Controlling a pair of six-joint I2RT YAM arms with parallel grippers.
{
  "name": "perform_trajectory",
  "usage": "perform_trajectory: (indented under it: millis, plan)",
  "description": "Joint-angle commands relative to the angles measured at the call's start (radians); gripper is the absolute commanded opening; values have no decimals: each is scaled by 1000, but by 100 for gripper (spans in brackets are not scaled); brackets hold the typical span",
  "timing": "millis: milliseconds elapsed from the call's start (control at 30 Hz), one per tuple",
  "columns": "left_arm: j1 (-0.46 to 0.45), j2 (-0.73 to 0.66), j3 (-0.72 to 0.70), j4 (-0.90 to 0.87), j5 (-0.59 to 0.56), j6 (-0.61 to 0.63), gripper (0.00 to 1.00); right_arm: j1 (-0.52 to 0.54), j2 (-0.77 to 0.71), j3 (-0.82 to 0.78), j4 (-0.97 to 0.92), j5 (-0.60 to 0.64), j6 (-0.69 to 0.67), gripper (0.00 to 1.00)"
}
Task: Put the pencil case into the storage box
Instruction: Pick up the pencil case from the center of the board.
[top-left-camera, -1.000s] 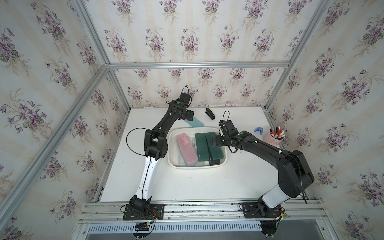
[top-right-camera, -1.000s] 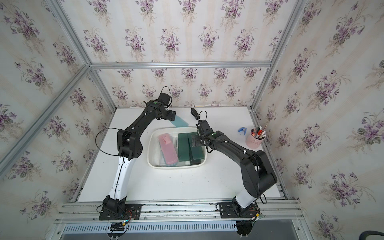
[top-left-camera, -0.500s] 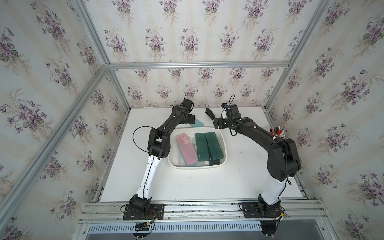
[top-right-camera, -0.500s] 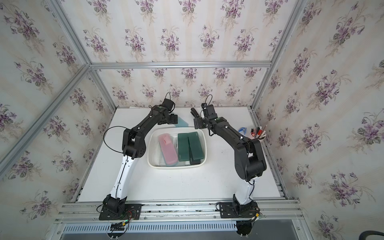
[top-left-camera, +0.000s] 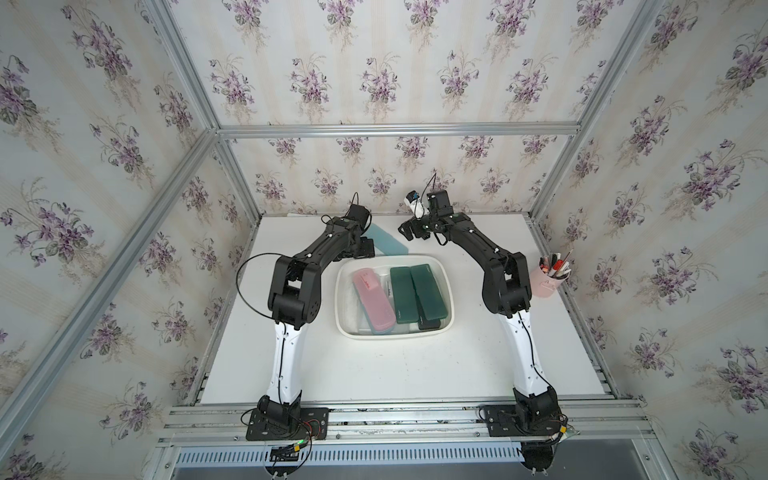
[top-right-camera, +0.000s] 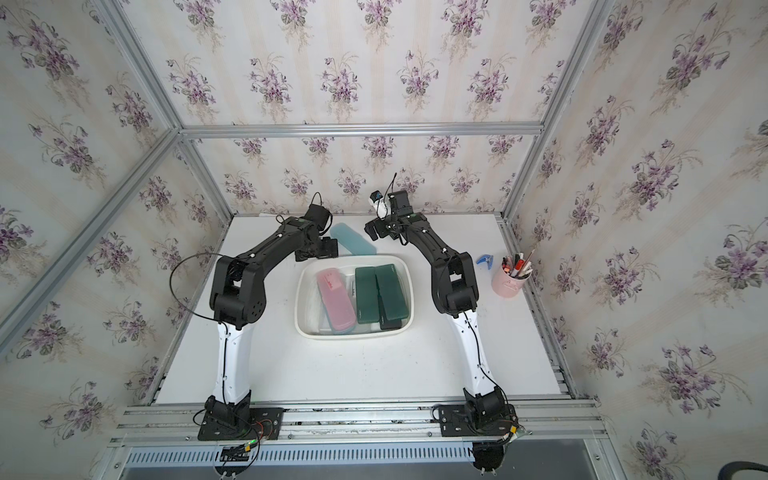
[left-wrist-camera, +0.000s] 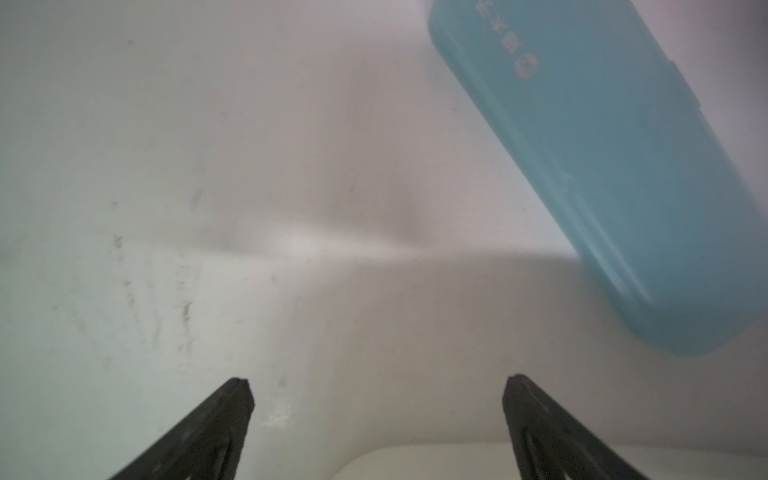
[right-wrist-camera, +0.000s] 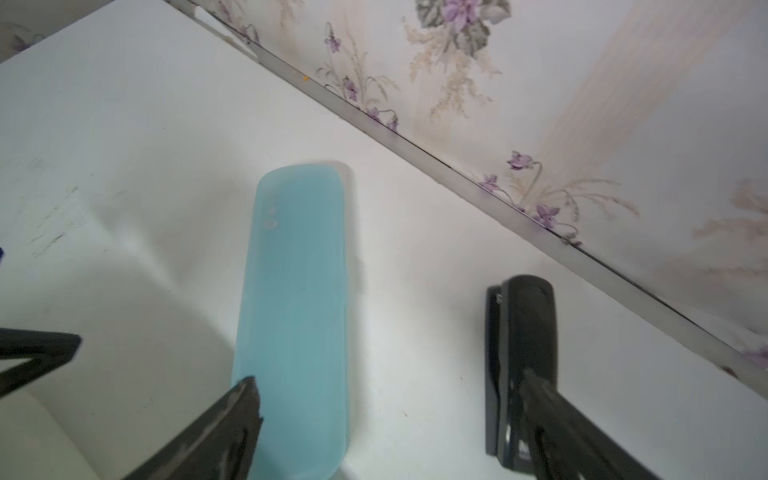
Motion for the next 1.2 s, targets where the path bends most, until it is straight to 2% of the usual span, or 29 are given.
perform_trajectory:
  millis: [0,200,533,733,867,1167]
  plan:
    - [22,-73,-41,29,-26,43,99,9,67,79,-38,-125,-94,100]
    - [34,-132,-59,-5,-41,85,99,46,123,124,-83,-131,-123,100]
    - [48,-228,-222,37,-28,94,99,96,179,132,-145,-85,-174,100]
    - [65,-243,-253,44,-23,114,99,97,220,169,-173,-73,-179,99]
    - [71,-233,-261,53,-13,123,99,94,252,186,-187,-79,-168,81]
    - [75,-204,-259,60,-4,130,99,45,258,194,-194,-101,-118,77]
